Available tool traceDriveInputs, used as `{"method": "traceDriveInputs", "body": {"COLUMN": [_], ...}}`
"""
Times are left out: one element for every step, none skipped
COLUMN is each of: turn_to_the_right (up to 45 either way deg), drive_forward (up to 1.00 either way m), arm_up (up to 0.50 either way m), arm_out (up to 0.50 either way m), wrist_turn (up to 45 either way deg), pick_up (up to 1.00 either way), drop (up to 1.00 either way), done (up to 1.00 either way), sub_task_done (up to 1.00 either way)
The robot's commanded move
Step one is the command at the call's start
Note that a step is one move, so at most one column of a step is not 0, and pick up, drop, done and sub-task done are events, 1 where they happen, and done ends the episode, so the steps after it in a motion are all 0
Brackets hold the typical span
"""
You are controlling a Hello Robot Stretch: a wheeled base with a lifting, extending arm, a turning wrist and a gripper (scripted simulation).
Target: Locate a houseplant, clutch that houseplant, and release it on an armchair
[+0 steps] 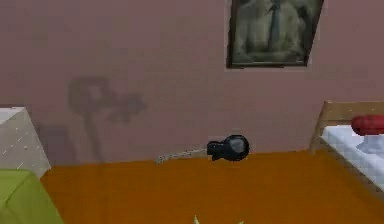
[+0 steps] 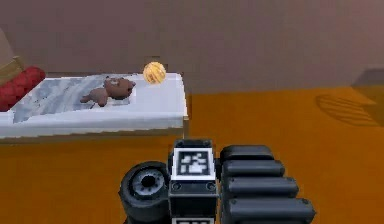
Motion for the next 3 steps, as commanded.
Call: {"method": "traceDriveInputs", "body": {"turn_to_the_right": [45.0, 42.0, 3.0], "drive_forward": [0.00, 0.00, 0.00], "arm_up": [0.00, 0.00, 0.00], "arm_out": [0.00, 0.00, 0.00], "wrist_turn": [0.0, 0.0, 0.0], "pick_up": [0.00, 0.00, 0.00], "drop": [0.00, 0.00, 0.00], "done": [0.00, 0.00, 0.00], "sub_task_done": [0.00, 0.00, 0.00]}}
